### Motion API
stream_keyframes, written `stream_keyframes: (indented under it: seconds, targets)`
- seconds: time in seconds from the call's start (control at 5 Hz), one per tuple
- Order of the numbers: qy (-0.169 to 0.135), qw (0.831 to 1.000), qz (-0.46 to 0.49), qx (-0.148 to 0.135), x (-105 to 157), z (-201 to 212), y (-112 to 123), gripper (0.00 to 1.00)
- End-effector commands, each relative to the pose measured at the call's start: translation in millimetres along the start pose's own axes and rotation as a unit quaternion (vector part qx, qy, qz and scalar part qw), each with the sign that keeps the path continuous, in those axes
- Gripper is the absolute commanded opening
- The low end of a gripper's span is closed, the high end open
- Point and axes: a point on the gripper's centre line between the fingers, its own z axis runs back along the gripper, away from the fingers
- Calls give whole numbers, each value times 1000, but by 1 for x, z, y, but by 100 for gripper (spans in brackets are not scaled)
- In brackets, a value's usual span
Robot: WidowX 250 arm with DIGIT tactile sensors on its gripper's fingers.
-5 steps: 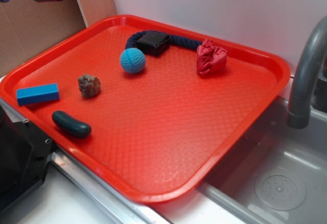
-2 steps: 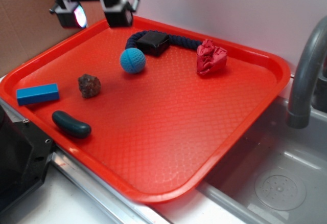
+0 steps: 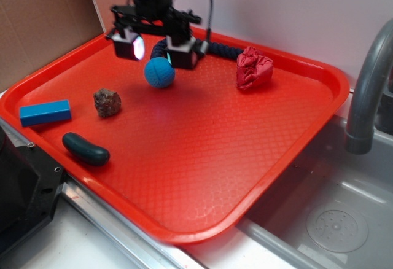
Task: Grab the blue ball.
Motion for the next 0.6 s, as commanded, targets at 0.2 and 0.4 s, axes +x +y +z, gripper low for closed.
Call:
stream_keyframes:
  seconds: [0.2,0.4]
  targets:
    - [20,999,-28,-25,14,-5,3,0]
    - [21,997,-57,-57,8,21,24,0]
